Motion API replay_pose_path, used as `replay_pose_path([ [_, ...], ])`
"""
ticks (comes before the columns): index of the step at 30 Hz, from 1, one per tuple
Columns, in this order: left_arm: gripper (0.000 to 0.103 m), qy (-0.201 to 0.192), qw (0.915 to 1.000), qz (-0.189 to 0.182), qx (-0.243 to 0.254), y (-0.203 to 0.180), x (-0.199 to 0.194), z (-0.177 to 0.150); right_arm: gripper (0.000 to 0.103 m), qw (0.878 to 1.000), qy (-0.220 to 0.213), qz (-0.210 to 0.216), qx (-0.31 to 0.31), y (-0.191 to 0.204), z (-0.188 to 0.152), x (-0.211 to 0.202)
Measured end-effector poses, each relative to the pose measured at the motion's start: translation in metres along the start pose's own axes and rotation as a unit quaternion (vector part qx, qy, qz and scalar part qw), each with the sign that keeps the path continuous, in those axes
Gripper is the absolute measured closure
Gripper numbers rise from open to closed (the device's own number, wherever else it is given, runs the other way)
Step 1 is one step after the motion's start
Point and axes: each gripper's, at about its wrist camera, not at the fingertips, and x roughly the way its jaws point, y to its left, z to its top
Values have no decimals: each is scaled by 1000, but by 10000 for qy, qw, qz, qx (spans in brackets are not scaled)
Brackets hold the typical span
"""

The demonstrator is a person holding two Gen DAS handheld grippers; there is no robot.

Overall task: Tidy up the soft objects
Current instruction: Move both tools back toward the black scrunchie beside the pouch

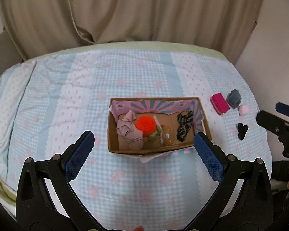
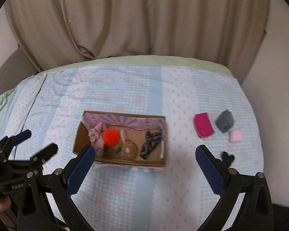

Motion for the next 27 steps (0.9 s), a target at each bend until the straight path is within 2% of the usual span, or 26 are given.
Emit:
replay_pose_path([
  [6, 0, -130, 9999, -73, 29, -40, -16, -2, 0, 9993, -184, -118, 300, -53, -18, -26],
  [16, 0, -274, 9993, -96, -235, -147, -25, -7, 0, 9990, -301, -184, 278, -176, -44, -49],
  [23, 0, -254, 9987, -206, -382, -239, -10, -9, 0, 9994, -257, -112, 180, -265, -50, -46],
  [27, 0, -122, 9992, -272, -274, -287, 8, -12, 0, 9998, -146, -85, 119, -312, -47, -32],
])
